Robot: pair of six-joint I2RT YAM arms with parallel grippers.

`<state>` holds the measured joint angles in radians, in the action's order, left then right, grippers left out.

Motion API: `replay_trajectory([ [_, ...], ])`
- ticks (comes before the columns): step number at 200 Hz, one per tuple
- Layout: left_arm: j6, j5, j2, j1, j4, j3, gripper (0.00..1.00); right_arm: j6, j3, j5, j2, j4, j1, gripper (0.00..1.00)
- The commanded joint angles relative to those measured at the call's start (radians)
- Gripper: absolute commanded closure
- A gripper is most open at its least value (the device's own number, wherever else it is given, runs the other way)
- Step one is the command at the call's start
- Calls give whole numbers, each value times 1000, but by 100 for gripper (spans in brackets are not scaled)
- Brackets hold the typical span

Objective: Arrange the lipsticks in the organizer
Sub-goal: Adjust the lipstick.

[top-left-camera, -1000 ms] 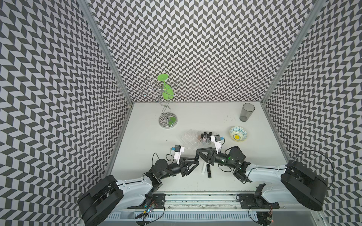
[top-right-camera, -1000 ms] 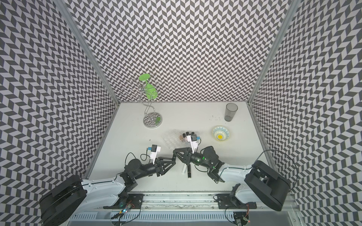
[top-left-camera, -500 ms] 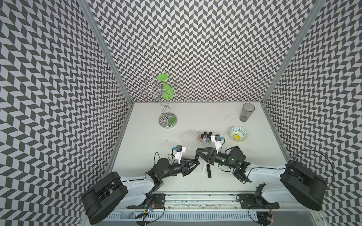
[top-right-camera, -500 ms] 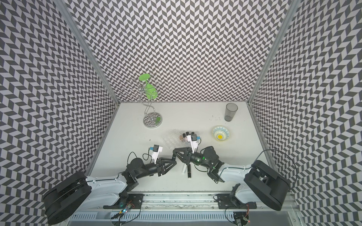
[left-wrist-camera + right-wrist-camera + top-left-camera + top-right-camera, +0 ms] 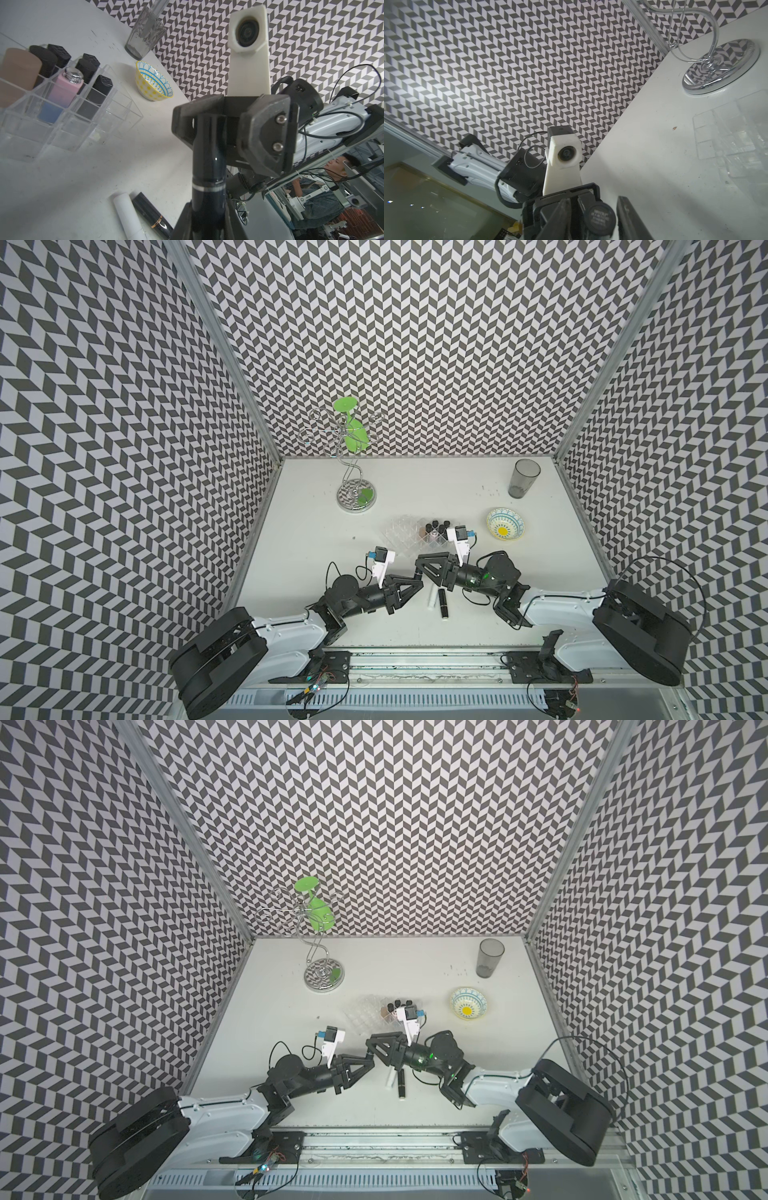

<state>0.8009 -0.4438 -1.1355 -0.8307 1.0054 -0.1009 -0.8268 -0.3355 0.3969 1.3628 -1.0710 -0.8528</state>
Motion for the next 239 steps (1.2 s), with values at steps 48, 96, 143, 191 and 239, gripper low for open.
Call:
replay_trajectory([
  [48,-175,165,139,68,-787,-260,100,140,-10,-213,-309,404,70,32],
  [96,-302,47,23,199,-1245,-572,100,248,-138,-347,-483,844,86,32],
  [143,-380,-56,-88,201,-1513,-782,100,402,-139,-319,-515,892,86,34],
  [191,-305,-403,-92,221,-1491,-718,100,551,-105,-354,-616,832,11,36],
  [239,-118,-665,-42,244,-1244,-684,100,901,-345,-350,-657,1143,-42,35],
])
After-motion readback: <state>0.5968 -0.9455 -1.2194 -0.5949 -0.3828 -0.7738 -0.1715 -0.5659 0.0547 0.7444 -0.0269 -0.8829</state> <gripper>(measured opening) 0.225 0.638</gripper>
